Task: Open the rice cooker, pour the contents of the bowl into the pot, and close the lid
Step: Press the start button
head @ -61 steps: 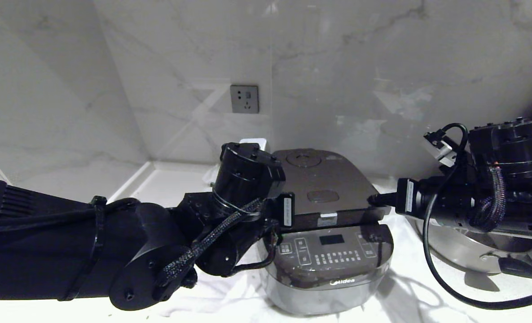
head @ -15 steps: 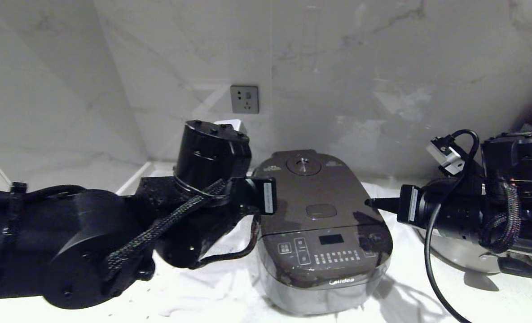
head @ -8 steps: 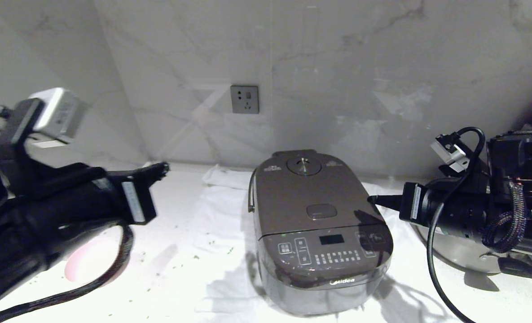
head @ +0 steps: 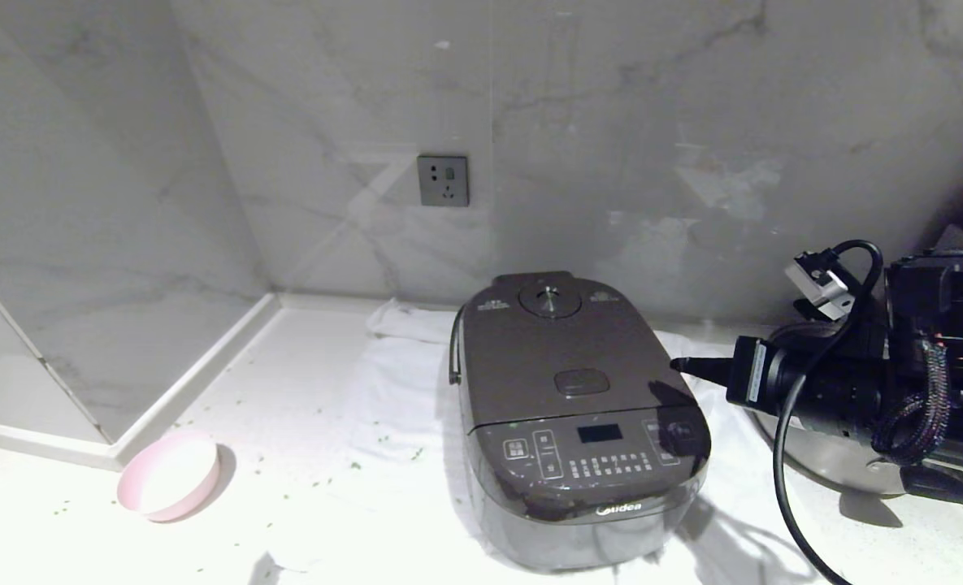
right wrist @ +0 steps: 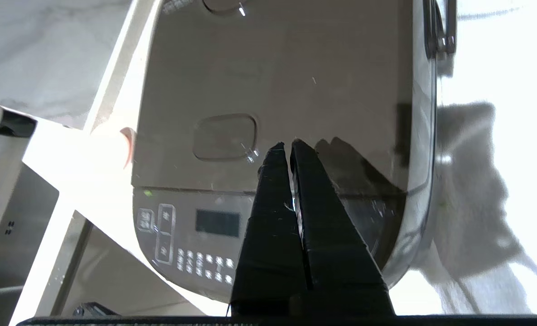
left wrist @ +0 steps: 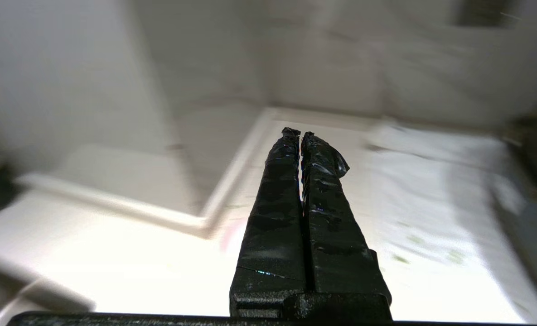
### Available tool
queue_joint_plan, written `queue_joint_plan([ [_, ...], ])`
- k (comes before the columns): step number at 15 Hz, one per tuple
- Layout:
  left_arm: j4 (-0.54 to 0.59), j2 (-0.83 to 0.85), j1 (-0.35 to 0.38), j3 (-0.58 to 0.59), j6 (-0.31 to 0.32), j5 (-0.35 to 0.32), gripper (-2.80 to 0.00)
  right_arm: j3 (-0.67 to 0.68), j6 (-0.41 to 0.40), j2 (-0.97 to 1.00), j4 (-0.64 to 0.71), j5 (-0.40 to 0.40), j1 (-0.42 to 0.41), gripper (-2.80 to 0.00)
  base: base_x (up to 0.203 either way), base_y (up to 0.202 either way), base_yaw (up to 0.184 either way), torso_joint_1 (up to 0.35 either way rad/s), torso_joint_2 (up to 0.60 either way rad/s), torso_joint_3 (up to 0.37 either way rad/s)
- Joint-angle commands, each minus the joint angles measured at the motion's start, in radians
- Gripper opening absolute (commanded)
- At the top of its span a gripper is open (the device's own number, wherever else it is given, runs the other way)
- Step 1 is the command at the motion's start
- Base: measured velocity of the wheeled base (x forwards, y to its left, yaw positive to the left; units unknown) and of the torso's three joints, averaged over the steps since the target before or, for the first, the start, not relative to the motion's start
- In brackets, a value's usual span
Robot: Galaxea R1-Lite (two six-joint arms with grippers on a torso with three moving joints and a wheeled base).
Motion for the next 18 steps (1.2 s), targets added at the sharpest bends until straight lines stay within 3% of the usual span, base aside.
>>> queue_joint_plan([
  [1,0.034,-0.138,0.166,-0.018,0.008,-0.003,-2.8,0.025,0.004,0.002,-0.018,0.003,0.0,-2.8,0.0,0.0,0.0,0.0,0.0,0.0],
  [3,0.05,-0.213,0.242,-0.016,0.015,-0.009,-2.8,0.03,0.003,0.014,-0.048,0.002,0.0,-2.8,0.0,0.0,0.0,0.0,0.0,0.0],
  [6,0.083,-0.315,0.272,0.063,0.068,-0.038,-2.8,0.027,0.003,0.04,-0.061,0.002,0.0,-2.8,0.0,0.0,0.0,0.0,0.0,0.0],
  [9,0.109,-0.429,0.291,0.152,0.078,-0.203,-2.8,0.039,0.005,0.04,-0.093,0.0,-0.027,-2.8,0.0,0.0,0.0,0.0,0.0,0.0],
  [11,0.227,-0.545,0.301,0.181,0.08,-0.303,-2.8,0.065,0.007,0.051,-0.105,0.008,-0.052,-2.8,0.0,0.0,0.0,0.0,0.0,0.0],
  [12,0.344,-0.595,0.304,0.2,0.078,-0.341,-2.8,0.078,0.007,0.066,-0.135,0.009,-0.054,-2.8,0.0,0.0,0.0,0.0,0.0,0.0],
  [13,0.41,-0.612,0.306,0.232,0.056,-0.357,-2.8,0.09,0.006,0.077,-0.173,0.008,-0.055,-2.8,0.0,0.0,0.0,0.0,0.0,0.0],
  [15,0.412,-0.611,0.309,0.308,0.029,-0.359,-2.8,0.095,0.003,0.078,-0.199,0.005,-0.054,-2.8,0.0,0.0,0.0,0.0,0.0,0.0],
  [16,0.39,-0.611,0.31,0.369,0.029,-0.358,-2.8,0.101,-0.006,0.076,-0.199,0.001,-0.049,-2.8,0.0,0.0,0.0,0.0,0.0,0.0],
  [18,0.311,-0.61,0.311,0.44,-0.052,-0.422,-2.8,0.124,-0.061,0.053,-0.2,-0.005,-0.048,-2.8,0.0,0.0,0.0,0.0,0.0,0.0],
])
